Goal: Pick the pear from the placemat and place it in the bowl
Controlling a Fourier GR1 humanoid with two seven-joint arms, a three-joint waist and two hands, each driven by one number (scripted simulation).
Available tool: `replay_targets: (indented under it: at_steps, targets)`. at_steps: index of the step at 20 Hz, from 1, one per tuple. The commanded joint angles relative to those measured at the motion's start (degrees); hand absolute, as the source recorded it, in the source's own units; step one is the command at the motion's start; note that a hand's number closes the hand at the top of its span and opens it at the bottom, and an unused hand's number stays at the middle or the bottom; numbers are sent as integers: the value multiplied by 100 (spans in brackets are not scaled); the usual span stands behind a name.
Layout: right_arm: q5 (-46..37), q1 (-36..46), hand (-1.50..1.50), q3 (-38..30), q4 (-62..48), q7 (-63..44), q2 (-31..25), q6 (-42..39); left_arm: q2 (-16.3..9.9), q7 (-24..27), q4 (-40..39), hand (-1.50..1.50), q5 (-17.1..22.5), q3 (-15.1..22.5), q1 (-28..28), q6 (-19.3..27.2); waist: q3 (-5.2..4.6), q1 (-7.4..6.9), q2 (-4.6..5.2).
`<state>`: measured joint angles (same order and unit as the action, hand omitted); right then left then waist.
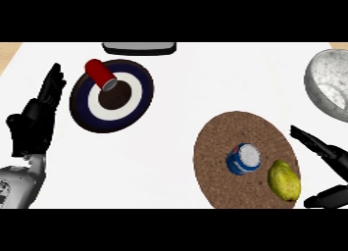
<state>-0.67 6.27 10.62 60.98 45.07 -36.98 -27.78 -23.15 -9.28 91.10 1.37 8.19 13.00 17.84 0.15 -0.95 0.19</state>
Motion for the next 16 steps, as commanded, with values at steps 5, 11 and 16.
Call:
replay_targets:
  at_steps: [5, 11, 16]
  targets:
    - [-256, 438, -150, 387, -766, 1083, 251, -454, -243, -274, 199, 0, 83, -283, 13, -322, -4, 4, -10]
    - [-307, 521, -150, 734, -829, 1129, 529, -318, 158, -26, -64, 0, -146, -150, -46, -133, -9, 46, -10]
    - [-530, 541, 150, 921, -680, 1227, 586, 79, 382, -69, -106, 0, -390, -55, -11, -11, -11, 91, -17]
